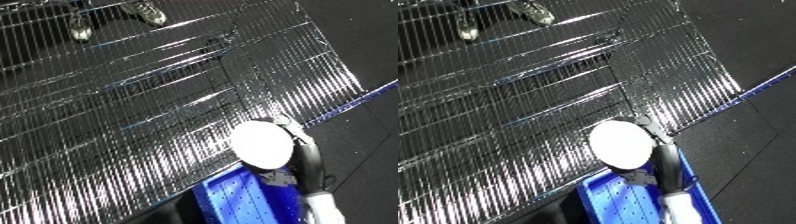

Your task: Pick up the object and place it into the box

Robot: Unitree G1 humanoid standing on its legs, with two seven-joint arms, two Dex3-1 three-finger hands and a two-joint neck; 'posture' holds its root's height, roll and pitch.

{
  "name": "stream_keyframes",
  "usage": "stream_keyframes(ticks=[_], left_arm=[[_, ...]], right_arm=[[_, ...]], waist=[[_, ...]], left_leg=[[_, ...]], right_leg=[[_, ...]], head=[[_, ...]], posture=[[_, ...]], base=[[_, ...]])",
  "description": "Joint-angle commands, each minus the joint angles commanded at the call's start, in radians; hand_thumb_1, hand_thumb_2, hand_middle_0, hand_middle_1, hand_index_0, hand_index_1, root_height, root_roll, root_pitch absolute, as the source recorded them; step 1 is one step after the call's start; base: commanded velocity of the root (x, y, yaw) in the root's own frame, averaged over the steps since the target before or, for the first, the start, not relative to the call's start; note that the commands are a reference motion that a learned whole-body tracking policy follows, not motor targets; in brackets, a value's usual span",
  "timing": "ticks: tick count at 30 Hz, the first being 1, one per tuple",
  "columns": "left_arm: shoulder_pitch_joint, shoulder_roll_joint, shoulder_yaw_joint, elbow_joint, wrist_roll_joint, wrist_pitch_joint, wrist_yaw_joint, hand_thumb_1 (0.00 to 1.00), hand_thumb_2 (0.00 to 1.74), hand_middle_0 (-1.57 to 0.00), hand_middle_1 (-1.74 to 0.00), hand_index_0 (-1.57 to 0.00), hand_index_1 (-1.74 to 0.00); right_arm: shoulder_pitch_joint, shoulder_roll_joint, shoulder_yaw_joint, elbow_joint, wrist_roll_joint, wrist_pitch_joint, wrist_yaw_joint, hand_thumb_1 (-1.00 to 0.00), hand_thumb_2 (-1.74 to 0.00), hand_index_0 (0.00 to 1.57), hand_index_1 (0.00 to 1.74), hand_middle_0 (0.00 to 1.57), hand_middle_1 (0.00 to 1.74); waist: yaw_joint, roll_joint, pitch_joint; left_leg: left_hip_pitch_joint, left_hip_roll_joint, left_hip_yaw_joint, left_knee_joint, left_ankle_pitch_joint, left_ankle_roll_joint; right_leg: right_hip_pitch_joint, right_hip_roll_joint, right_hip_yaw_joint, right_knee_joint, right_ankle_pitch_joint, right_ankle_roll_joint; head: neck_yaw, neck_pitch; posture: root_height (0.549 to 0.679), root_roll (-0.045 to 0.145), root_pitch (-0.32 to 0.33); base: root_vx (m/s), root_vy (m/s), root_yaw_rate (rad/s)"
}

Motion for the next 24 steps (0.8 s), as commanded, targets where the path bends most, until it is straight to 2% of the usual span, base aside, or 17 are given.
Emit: stream_keyframes(ticks=[1, 3, 4, 5, 11, 17, 20, 24], left_arm=[[0.007, 0.002, 0.004, 0.002, -0.006, -0.019, 0.006, 1.00, 1.74, -1.57, -1.74, -1.57, -1.74], [0.010, 0.001, 0.009, 0.009, -0.011, -0.043, 0.010, 1.00, 1.74, -1.57, -1.74, -1.57, -1.74], [0.010, 0.001, 0.009, 0.009, -0.011, -0.043, 0.010, 1.00, 1.74, -1.57, -1.74, -1.57, -1.74], [0.010, -0.002, 0.011, 0.018, -0.014, -0.066, 0.015, 1.00, 1.74, -1.57, -1.74, -1.57, -1.74], [0.005, -0.017, 0.010, 0.043, -0.029, -0.110, 0.022, 1.00, 1.74, -1.57, -1.74, -1.57, -1.74], [-0.007, -0.043, -0.002, 0.074, -0.032, -0.134, 0.017, 1.00, 1.74, -1.57, -1.74, -1.57, -1.74], [-0.020, -0.053, -0.012, 0.086, -0.032, -0.138, 0.021, 1.00, 1.74, -1.57, -1.74, -1.57, -1.74], [-0.035, -0.054, -0.023, 0.093, -0.037, -0.140, 0.022, 1.00, 1.74, -1.57, -1.74, -1.57, -1.74]], right_arm=[[0.037, -0.005, -0.020, -0.001, 0.016, -0.015, 0.003, -0.75, -1.30, 1.18, 1.30, 1.18, 1.30], [0.070, -0.009, -0.042, 0.010, 0.033, -0.030, 0.015, -0.75, -1.30, 1.18, 1.30, 1.18, 1.30], [0.070, -0.009, -0.042, 0.010, 0.033, -0.030, 0.015, -0.75, -1.30, 1.18, 1.30, 1.18, 1.30], [0.097, -0.014, -0.063, 0.027, 0.049, -0.038, 0.028, -0.75, -1.30, 1.18, 1.30, 1.18, 1.30], [0.152, -0.032, -0.100, 0.091, 0.133, -0.065, 0.067, -0.75, -1.30, 1.18, 1.30, 1.18, 1.30], [0.172, -0.017, -0.110, 0.177, 0.238, -0.114, 0.127, -0.45, -0.78, 0.71, 0.78, 0.71, 0.78], [0.171, -0.016, -0.107, 0.223, 0.256, -0.133, 0.143, -0.30, -0.52, 0.47, 0.52, 0.47, 0.52], [0.159, -0.020, -0.099, 0.259, 0.256, -0.143, 0.136, -0.10, -0.17, 0.16, 0.17, 0.16, 0.17]], waist=[[-0.017, -0.001, 0.003], [-0.035, -0.001, 0.007], [-0.035, -0.001, 0.007], [-0.053, 0.000, 0.013], [-0.092, 0.014, 0.027], [-0.115, 0.030, 0.032], [-0.119, 0.038, 0.032], [-0.118, 0.046, 0.032]], left_leg=[[0.005, 0.004, 0.006, -0.014, 0.006, -0.0012], [0.008, 0.007, 0.013, -0.025, 0.011, -0.0033], [0.008, 0.007, 0.013, -0.025, 0.011, -0.0033], [0.013, 0.010, 0.020, -0.038, 0.017, -0.0062], [0.035, 0.015, 0.039, -0.080, 0.037, -0.0171], [0.064, 0.019, 0.052, -0.108, 0.045, -0.0274], [0.073, 0.015, 0.054, -0.119, 0.048, -0.0312], [0.078, 0.008, 0.053, -0.132, 0.051, -0.0324]], right_leg=[[0.003, 0.0081, 0.007, -0.010, 0.004, 0.0018], [0.004, 0.0148, 0.014, -0.020, 0.009, 0.0035], [0.004, 0.0148, 0.014, -0.020, 0.009, 0.0035], [0.004, 0.0195, 0.021, -0.032, 0.014, 0.0045], [0.016, 0.0230, 0.036, -0.065, 0.021, -0.0002], [0.034, 0.0178, 0.045, -0.088, 0.022, -0.0056], [0.039, 0.0122, 0.047, -0.096, 0.021, -0.0076], [0.039, 0.0095, 0.047, -0.107, 0.024, -0.0106]], head=[[0.016, 0.012], [0.025, 0.028], [0.025, 0.028], [0.040, 0.039], [0.121, 0.038], [0.163, 0.012], [0.166, 0.003], [0.173, -0.006]], posture=[[0.619, 0.056, 0.024], [0.620, 0.059, 0.027], [0.620, 0.059, 0.027], [0.621, 0.062, 0.031], [0.626, 0.072, 0.039], [0.630, 0.083, 0.038], [0.632, 0.088, 0.039], [0.633, 0.092, 0.044]], base=[[-0.084, 0.048, -0.262], [-0.094, 0.055, -0.259], [-0.096, 0.055, -0.251], [-0.098, 0.061, -0.224], [-0.072, 0.071, -0.160], [-0.023, 0.056, -0.054], [-0.013, 0.035, 0.000], [-0.026, 0.012, 0.017]])
